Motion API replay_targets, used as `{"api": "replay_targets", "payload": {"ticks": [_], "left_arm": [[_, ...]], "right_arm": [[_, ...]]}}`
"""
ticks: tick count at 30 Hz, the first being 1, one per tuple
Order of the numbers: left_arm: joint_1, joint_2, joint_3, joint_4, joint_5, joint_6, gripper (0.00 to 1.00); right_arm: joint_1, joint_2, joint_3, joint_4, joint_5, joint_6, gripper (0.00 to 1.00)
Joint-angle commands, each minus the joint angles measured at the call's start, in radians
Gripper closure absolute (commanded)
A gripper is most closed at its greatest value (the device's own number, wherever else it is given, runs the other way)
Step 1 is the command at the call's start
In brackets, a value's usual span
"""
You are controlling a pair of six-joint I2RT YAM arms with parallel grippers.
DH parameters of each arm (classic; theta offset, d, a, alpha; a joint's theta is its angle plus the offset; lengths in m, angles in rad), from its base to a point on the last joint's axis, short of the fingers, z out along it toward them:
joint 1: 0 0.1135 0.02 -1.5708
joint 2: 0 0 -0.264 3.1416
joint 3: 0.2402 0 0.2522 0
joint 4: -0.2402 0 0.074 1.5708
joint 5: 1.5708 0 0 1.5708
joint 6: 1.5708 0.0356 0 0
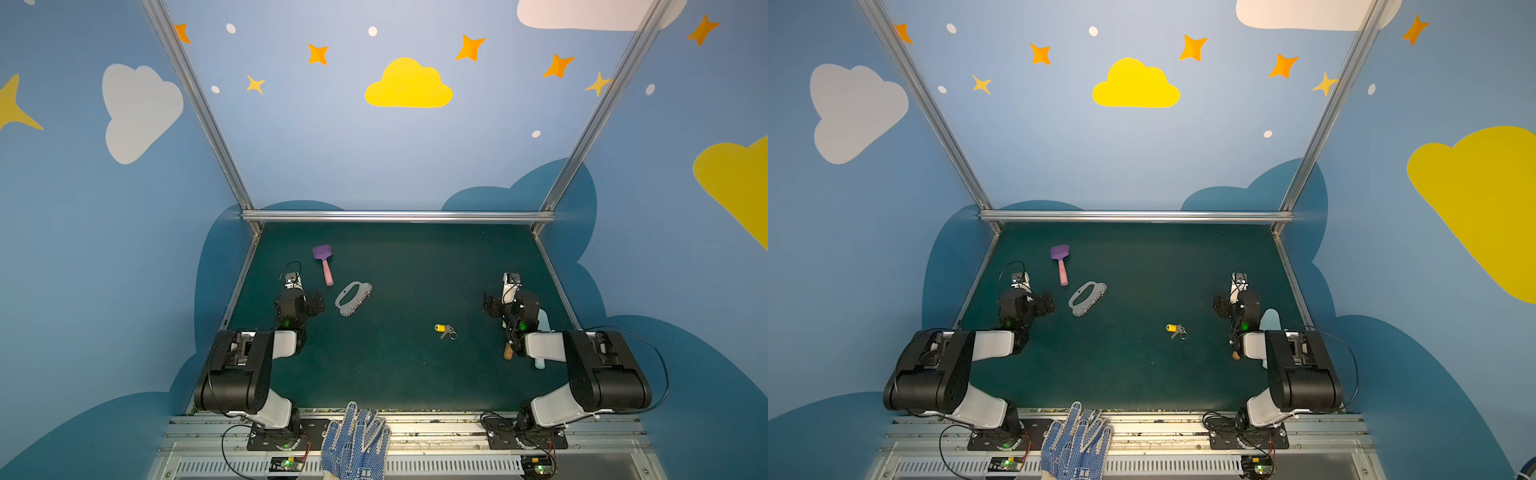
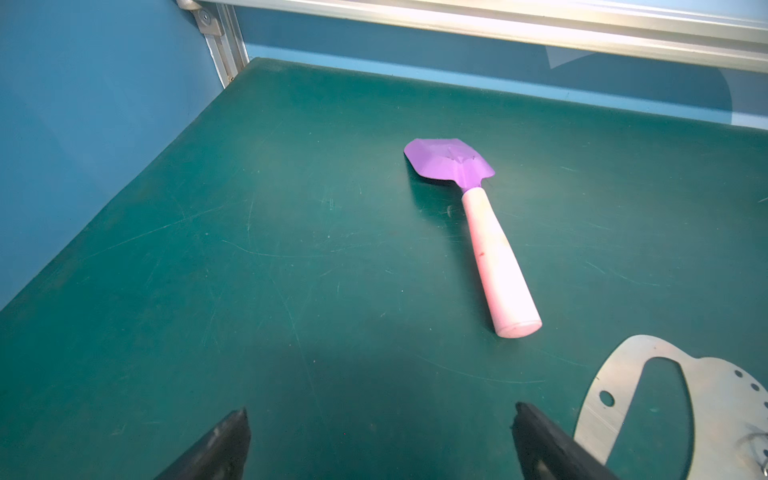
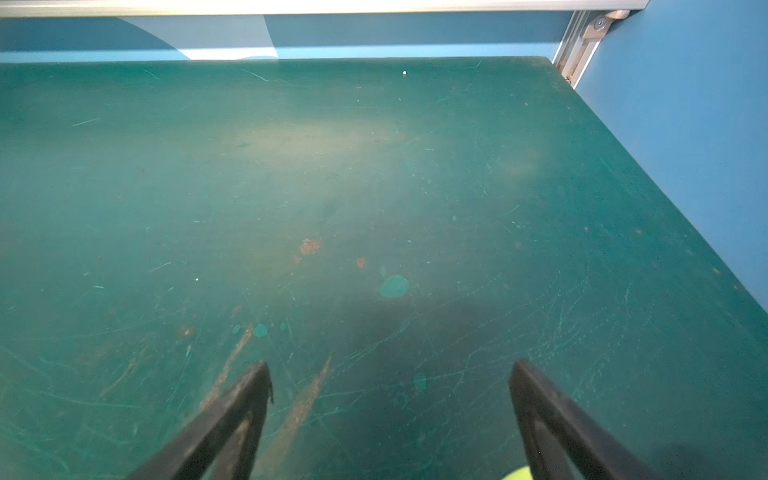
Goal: Put the keys on the keyring
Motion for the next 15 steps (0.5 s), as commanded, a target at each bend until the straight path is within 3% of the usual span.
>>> {"api": "replay_targets", "payload": {"ticks": [1,15], "left_arm": [[0.001,-0.02,0.012,-0.001,0.006,0.009,0.0],[0.002,-0.019,0.016,-0.006,0.01,0.009,0.0]], "right_arm": [[-0.004,-0.013,0.016,0.007,-0.011,0.005,0.09],[-0.004,-0.013,0.019,0.005,-0.013,0.004,0.09]]}}
